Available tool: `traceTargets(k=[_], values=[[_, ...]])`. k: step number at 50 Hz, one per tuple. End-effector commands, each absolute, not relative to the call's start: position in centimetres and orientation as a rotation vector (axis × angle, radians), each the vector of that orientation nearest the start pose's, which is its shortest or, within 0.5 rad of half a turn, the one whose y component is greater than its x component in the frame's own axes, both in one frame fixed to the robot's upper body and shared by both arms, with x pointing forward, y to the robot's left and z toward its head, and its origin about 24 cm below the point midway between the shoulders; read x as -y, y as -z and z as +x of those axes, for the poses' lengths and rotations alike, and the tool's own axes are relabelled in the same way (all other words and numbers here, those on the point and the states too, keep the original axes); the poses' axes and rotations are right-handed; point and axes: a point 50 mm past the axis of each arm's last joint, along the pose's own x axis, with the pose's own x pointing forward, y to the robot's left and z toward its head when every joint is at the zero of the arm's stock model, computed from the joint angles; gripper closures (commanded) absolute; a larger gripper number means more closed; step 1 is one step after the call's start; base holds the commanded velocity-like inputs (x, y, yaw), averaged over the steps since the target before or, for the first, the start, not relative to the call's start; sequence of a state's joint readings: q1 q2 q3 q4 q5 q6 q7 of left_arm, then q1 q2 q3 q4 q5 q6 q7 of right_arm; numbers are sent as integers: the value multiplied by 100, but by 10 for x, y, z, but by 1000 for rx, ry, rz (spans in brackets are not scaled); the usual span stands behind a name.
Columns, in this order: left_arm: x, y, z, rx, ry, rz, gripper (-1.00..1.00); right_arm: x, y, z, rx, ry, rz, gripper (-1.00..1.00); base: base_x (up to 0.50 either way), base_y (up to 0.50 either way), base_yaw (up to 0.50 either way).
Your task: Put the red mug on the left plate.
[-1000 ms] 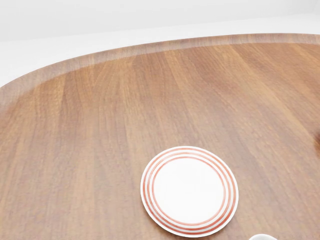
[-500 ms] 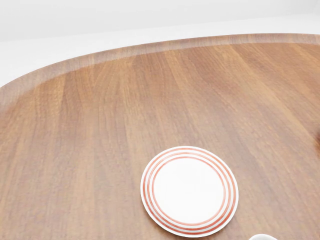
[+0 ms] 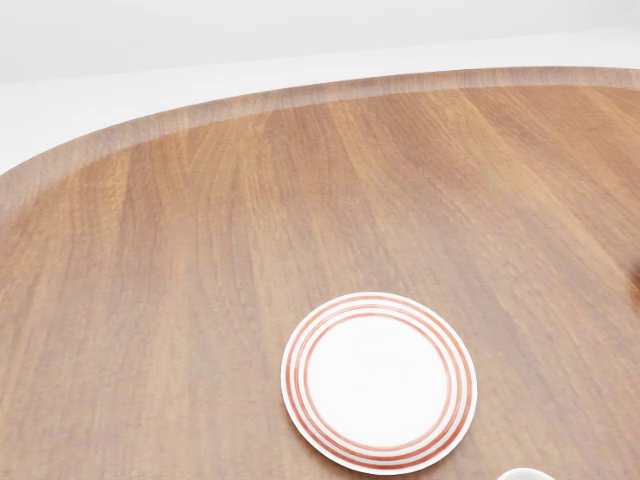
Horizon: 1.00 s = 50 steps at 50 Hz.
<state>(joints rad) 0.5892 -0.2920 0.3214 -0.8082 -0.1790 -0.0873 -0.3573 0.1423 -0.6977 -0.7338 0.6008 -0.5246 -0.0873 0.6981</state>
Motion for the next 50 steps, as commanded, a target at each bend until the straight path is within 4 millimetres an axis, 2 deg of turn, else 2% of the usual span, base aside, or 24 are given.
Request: traceTargets(k=[1, 13, 23, 41, 46, 50], values=[[-205, -123, 116, 343, -212, -47, -100, 446, -56, 135, -814, 122, -740, -100, 0, 0, 0], [-205, -123, 116, 343, -214, -47, -100, 446, -53, 131, -833, 121, -737, -100, 0, 0, 0], [-205, -123, 116, 342, -214, -47, -100, 446, -39, 131, -892, 86, -695, -100, 0, 0, 0], [-204, -122, 117, 336, -213, -45, -100, 454, -22, 128, -962, 132, -628, -100, 0, 0, 0], [-204, -121, 118, 333, -211, -44, -100, 453, -26, 135, -930, 140, -644, -100, 0, 0, 0], [-204, -121, 119, 333, -213, -42, -100, 453, -31, 147, -892, 159, -662, -100, 0, 0, 0]])
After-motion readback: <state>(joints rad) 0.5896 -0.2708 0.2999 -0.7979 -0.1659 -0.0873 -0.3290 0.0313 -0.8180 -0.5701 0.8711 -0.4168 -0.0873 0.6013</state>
